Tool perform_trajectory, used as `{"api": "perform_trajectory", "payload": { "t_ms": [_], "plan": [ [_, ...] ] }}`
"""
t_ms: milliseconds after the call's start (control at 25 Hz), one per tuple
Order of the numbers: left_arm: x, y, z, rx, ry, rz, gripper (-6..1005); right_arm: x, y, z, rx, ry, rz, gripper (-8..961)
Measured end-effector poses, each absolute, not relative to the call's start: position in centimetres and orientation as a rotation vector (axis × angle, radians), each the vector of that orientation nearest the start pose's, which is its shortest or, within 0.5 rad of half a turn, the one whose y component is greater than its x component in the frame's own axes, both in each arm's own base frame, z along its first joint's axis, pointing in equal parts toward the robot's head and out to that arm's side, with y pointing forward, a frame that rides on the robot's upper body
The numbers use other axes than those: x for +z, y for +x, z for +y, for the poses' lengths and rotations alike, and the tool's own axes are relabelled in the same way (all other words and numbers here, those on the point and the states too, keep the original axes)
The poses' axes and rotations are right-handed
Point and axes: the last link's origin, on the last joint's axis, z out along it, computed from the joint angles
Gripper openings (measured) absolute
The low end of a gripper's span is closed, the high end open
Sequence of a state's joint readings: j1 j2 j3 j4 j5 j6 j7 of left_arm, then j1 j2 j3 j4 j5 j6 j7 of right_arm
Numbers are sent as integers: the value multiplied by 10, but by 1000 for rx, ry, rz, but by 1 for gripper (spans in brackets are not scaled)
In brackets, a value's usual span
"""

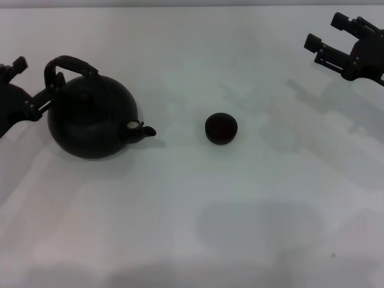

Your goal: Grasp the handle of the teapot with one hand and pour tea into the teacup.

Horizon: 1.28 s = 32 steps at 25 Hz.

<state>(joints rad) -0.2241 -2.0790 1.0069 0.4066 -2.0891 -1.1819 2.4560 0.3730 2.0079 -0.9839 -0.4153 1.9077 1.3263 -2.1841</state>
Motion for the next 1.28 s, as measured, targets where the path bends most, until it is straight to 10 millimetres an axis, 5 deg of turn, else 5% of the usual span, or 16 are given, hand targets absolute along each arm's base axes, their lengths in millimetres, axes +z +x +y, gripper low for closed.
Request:
{"api": "perform_trajectory", "payload": {
  "t_ms": [320,760,1280],
  "plan": [
    [12,-357,267,-759,-1890,-524,858,27,321,310,904,-2147,520,834],
    [20,-361,248,-861,-1762,-543,852,35,356,268,931,-1949,592,834],
    [23,-362,221,-934,-1591,-511,847,4,359,243,888,-1936,569,834]
  ]
}}
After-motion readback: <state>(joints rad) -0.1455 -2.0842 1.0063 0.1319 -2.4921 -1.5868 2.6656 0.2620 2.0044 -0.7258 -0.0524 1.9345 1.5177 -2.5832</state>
